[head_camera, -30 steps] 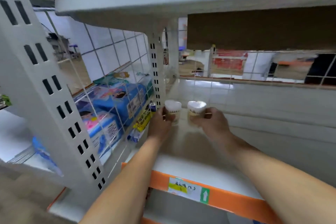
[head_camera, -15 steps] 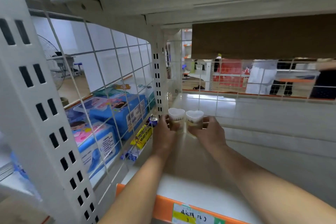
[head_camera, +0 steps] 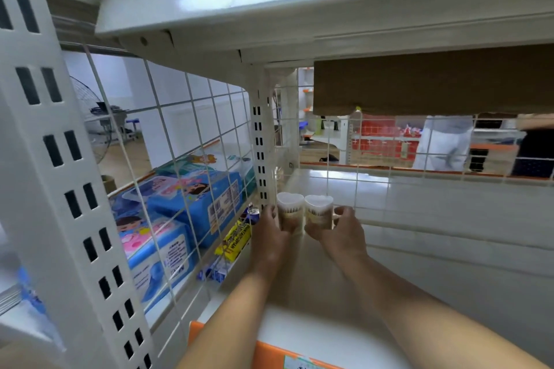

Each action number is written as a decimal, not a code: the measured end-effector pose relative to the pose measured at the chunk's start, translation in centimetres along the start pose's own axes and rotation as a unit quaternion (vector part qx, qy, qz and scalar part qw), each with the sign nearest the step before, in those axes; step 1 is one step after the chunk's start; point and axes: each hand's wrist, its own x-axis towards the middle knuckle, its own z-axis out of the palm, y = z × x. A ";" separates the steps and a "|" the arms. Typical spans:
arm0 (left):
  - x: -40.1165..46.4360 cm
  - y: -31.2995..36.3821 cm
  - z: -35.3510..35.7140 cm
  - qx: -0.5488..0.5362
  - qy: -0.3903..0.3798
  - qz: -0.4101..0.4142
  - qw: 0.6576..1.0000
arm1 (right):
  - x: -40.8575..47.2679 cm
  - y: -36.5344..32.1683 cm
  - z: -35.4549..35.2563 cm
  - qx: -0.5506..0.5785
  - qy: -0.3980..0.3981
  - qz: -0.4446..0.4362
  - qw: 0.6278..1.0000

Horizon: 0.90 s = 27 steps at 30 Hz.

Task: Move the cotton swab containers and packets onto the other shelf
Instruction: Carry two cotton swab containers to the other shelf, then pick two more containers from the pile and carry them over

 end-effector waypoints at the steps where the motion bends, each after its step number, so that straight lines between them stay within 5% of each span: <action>1: -0.3 0.1 -0.2 0.010 0.002 -0.004 1.000 | -0.2 0.1 -0.3 -0.005 -0.006 0.007 1.000; 8: -4.5 2.8 -2.9 0.094 0.016 -0.036 0.995 | -3.5 -1.3 -4.9 -0.087 -0.051 0.032 0.994; 18: -11.0 9.7 -5.5 0.246 -0.193 -0.058 0.948 | -10.8 -4.7 -13.2 -0.184 -0.146 0.086 0.968; 27: -17.1 17.9 -1.4 0.240 -0.293 0.023 0.925 | -16.4 -5.2 -24.0 -0.233 -0.171 0.112 0.951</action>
